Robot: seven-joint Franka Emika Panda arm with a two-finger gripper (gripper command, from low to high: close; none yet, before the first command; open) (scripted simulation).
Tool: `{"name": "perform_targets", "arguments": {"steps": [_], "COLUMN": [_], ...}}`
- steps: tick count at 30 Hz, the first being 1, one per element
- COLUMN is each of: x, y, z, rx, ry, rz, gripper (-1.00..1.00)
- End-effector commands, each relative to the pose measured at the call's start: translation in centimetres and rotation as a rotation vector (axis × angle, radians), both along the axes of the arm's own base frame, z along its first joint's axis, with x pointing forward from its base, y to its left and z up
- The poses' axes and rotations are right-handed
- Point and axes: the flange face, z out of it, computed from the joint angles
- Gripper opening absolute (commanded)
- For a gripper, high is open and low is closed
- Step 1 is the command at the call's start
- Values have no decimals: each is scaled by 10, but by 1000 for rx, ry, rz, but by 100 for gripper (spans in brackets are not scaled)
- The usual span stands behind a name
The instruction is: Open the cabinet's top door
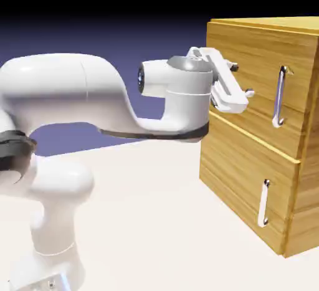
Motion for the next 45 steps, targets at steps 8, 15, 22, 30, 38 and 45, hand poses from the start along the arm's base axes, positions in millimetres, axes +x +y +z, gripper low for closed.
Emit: {"name": "perform_targets", "arguments": {"steps": [8, 15, 22, 30, 38, 45], "x": [29, 74, 66, 27, 5, -33], "y": [-33, -38, -31, -17, -6, 15], "z": [-37, -46, -46, -46, -46, -46], "rx": [-355, -430, -433, -437, -440, -441], "ry": [-76, -90, -80, -62, -51, -30], "rz": [23, 27, -16, -103, -156, -247], "gripper": [100, 100, -100, -100, -100, -100]}}
